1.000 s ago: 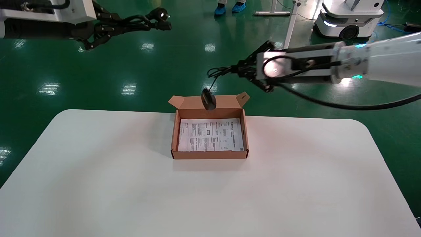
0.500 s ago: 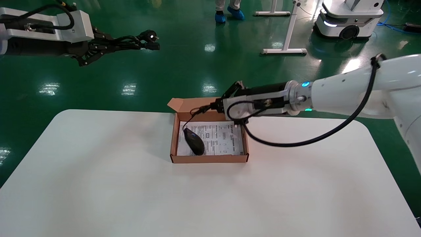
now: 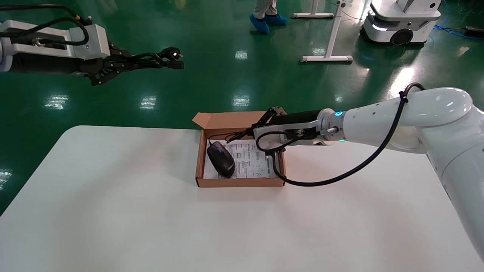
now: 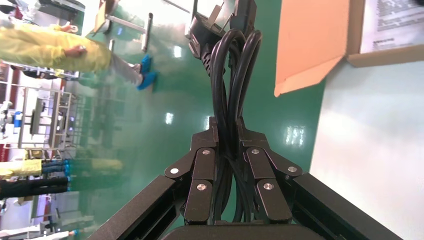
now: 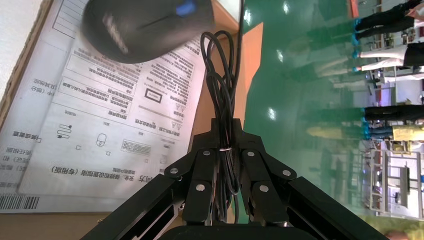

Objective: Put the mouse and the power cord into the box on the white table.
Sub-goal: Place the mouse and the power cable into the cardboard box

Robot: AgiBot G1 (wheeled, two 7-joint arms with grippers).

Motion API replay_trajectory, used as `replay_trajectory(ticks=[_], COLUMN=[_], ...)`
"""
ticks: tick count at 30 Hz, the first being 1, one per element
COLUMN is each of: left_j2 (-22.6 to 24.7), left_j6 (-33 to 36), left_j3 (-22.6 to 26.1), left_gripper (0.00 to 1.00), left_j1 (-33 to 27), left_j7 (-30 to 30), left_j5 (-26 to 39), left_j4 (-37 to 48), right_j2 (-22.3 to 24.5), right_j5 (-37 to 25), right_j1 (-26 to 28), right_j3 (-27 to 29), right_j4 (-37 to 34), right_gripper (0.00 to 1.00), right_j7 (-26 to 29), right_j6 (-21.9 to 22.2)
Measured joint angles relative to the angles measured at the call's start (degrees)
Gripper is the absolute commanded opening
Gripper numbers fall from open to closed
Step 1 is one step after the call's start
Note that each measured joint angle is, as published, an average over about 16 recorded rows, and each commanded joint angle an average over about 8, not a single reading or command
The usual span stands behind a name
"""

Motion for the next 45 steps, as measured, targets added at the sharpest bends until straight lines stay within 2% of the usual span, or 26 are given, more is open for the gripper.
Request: replay_trajectory(ticks=[16,24,34,39,45], left_j2=[1.7,6.3,14.9,17.8,19.4], left_j6=[3.6,5.4,-3.0,-7.3,-8.8], left_j3=[1.2,1.8,1.2,1.0,1.1], left_gripper=[0.0,0.0,0.0,0.0,0.0], left_j1=[0.8,4.6,10.6,12.8,14.9], left_j7=[2.9,6.6,9.5,9.9,9.5], left_j5=[1.5,2.1,1.1,0.6,0.1], left_j4=[1.4,1.5,2.2,1.5,-0.5], right_j2=[0.8,5.6,14.1,16.2,17.3], right_j5=[1.4,1.7,1.8,2.2,2.8], right_j1=[-0.2,3.0,7.8,8.6,8.7], right_j3=[-3.1,-3.7,-3.5,-3.2,-2.7], right_j4=[1.7,-1.8,-7.2,-8.5,-9.4], right_gripper=[1.0,1.0,1.0,1.0,1.0], right_j7=[2.7,3.2,2.0,1.3,0.6], right_j6=[2.7,1.2,-2.2,-2.3,-1.6])
